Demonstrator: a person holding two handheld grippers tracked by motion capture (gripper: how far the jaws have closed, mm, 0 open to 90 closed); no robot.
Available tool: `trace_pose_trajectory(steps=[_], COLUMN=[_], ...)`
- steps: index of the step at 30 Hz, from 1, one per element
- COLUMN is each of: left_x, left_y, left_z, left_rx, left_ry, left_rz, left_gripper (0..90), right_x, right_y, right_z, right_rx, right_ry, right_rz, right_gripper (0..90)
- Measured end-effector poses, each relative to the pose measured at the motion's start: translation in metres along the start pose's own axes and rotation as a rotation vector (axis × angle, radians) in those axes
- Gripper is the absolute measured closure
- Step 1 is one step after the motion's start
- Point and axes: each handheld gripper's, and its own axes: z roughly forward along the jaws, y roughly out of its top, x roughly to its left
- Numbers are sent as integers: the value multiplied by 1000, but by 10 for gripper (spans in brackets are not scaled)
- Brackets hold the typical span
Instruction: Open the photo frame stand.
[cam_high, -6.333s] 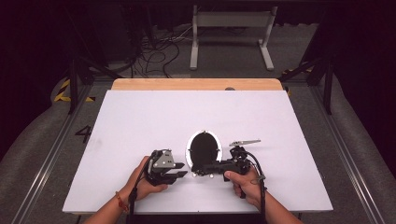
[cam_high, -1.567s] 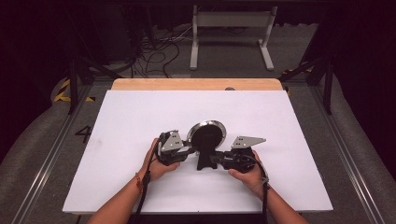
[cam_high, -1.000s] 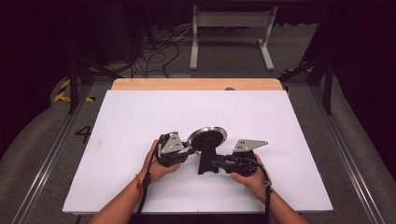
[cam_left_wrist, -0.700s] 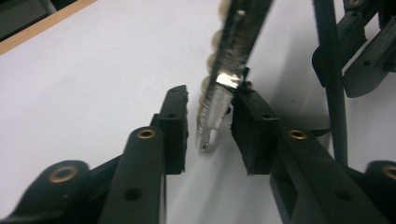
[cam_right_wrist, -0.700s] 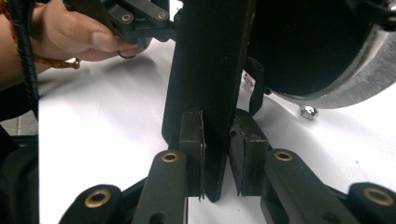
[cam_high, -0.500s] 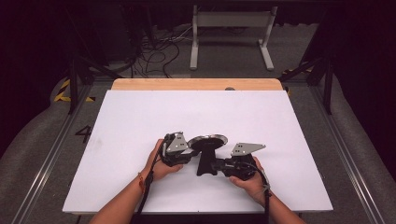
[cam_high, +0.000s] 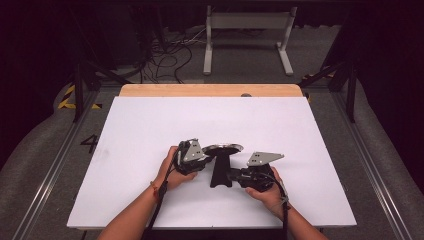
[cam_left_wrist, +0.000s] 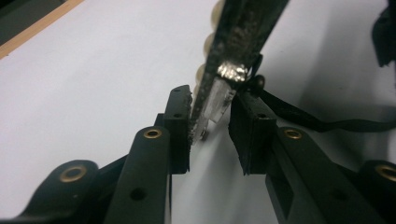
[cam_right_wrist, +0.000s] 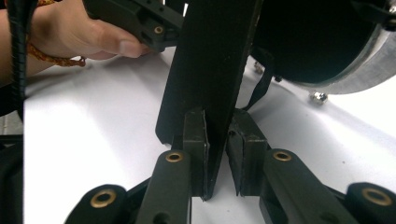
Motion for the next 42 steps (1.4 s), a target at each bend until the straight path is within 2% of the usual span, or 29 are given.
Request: trace_pose_trajectory(steps=[5, 10, 18, 22, 25, 28, 29, 30, 32, 37, 42], left_x=[4, 6, 7, 10, 12, 14, 15, 15, 16, 6, -2], left_y=[1, 1, -1, -2, -3, -4, -7, -7, -10, -22, -34], left_z=[5, 7, 8, 1, -7, -16, -25, -25, -36, -66, -91], left_rx=[-10, -13, 10, 30, 27, 48, 61, 61, 65, 61, 39], left_ry=[3, 16, 32, 31, 31, 43, 38, 38, 35, -6, 6], left_rz=[-24, -29, -35, -21, -44, -33, -23, -23, -22, -28, -55], left_gripper=[681, 671, 672, 699, 698, 691, 688, 684, 681, 667, 603], right_x=[-1, -3, -4, 2, 1, 0, 0, 0, 2, 4, 4], right_y=[0, 0, -2, -4, -3, -3, -2, -2, -1, 3, 5], right_z=[0, -1, 1, 1, -1, -5, -9, -9, -13, -21, -25], right_rx=[-3, -6, 5, 12, 8, -4, -11, -11, -15, -34, -45], right_ry=[-18, -38, -35, -62, -69, -71, -72, -72, -81, -109, -132], right_rz=[2, 0, 0, -37, -33, -27, -34, -34, -49, -74, -72], right_gripper=[791, 817, 800, 783, 771, 763, 766, 766, 775, 842, 886])
